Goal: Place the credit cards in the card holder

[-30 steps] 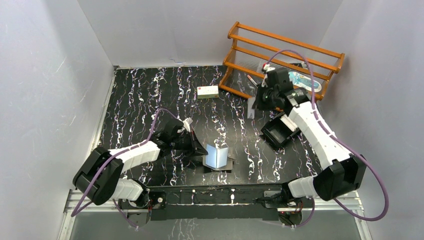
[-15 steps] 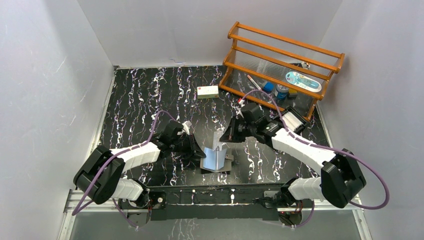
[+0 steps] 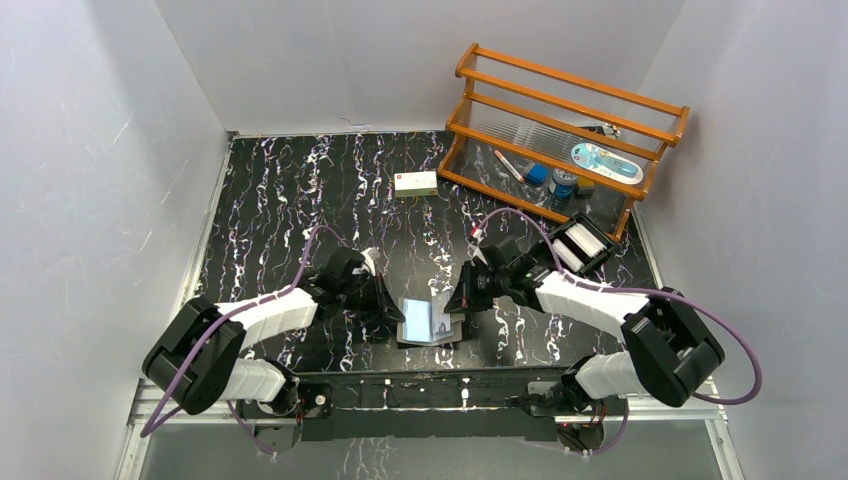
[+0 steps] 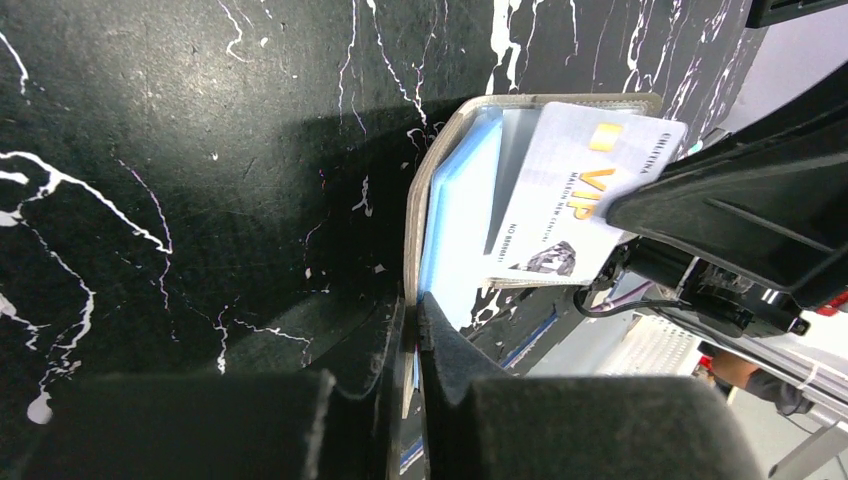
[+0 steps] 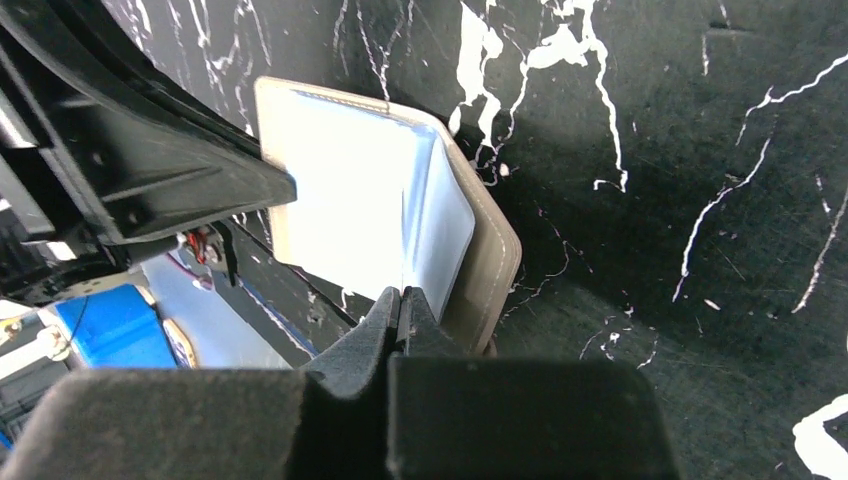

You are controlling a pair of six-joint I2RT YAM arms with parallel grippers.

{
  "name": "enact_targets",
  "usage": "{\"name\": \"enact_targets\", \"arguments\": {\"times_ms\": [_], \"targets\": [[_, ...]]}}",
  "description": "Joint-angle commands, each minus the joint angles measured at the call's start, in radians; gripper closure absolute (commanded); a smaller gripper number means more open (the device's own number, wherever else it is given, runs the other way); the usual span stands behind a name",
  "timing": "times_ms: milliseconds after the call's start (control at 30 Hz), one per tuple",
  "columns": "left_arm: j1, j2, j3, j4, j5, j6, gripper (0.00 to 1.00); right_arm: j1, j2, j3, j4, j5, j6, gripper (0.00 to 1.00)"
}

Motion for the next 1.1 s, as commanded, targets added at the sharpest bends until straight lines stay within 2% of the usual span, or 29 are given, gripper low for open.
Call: {"name": "enact_targets", "arguments": {"times_ms": [0,300,833,1067], "targets": [[0.004,-0.021,-0.008,-0.016,0.001,0.019,1.00,-0.005,0.028,-0.029,0.092,-0.060,-0.042,1.00],[0.004,-0.021,-0.019,-0.053,-0.028,0.037,1.00,-0.015,0.046,-0.100,0.248,-0.172,-0.013,1.00],[0.004,-0.035,-0.056,-0.046,-0.044,0.024,1.00,-0.044,0.102,-0.123,0.287,-0.171,0.052,1.00],[0.003,-0.035,-0.068,-0.031,-0.041,0.014,1.00,-0.046,0.129,-0.152,0.380,-0.229,0.068,1.00]]}}
